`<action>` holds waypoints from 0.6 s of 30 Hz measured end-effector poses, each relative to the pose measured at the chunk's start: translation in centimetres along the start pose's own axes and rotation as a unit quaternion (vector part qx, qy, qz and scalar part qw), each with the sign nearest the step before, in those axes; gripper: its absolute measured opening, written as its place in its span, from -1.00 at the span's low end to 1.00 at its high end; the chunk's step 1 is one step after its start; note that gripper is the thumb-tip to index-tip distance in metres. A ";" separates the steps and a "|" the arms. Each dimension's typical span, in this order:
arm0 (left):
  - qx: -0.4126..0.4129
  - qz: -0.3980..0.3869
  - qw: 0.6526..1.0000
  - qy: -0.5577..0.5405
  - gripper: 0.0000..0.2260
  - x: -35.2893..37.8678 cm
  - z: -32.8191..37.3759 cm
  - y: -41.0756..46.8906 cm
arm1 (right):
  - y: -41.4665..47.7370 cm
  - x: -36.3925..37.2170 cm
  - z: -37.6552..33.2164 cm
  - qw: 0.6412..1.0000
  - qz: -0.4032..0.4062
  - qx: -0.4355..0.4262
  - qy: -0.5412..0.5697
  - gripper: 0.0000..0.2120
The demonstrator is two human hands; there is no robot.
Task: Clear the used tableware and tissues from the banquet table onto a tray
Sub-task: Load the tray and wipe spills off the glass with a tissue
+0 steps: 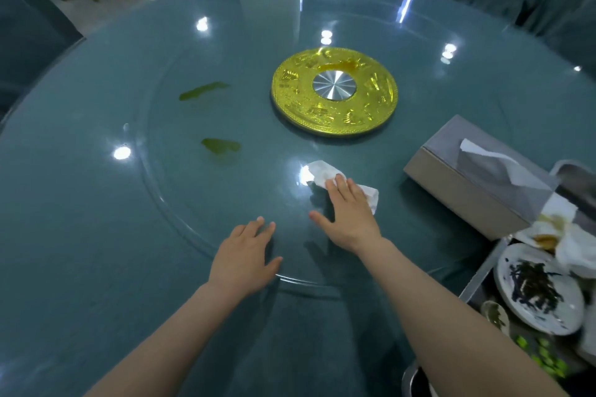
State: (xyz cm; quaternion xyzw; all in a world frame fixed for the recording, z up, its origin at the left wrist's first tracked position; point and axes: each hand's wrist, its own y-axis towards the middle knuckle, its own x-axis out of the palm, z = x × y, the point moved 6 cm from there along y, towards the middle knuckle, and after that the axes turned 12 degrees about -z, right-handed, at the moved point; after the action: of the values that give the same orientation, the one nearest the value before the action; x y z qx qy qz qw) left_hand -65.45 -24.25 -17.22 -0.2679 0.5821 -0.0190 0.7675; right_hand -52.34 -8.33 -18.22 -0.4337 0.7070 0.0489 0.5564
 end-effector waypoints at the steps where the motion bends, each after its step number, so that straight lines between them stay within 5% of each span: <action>1: 0.008 -0.002 1.000 0.000 -0.36 0.1 0.6 -0.1 | -0.6 0.3 0.1 1.000 -0.004 -0.004 -0.002 -0.20; 6: 0.049 -0.027 0.997 -0.048 -0.42 0.8 3.0 -0.5 | -4.3 2.5 -0.2 1.000 -0.006 -0.023 -0.012 -0.27; 12: 0.101 -0.041 0.966 -0.236 -0.62 0.1 3.2 -1.6 | -7.3 2.5 2.5 1.000 -0.018 -0.015 0.003 -0.38; 18: -0.034 0.073 0.961 -0.266 -0.47 -1.3 -4.5 -2.4 | -7.0 1.5 5.2 0.999 -0.029 0.027 0.007 -0.41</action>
State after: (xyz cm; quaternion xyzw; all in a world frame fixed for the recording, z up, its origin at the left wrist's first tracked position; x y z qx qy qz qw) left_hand -69.24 -27.60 -15.78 -0.2458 0.3754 0.1289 0.8843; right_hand -43.80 -10.68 -18.50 -0.4388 0.6991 0.0106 0.5644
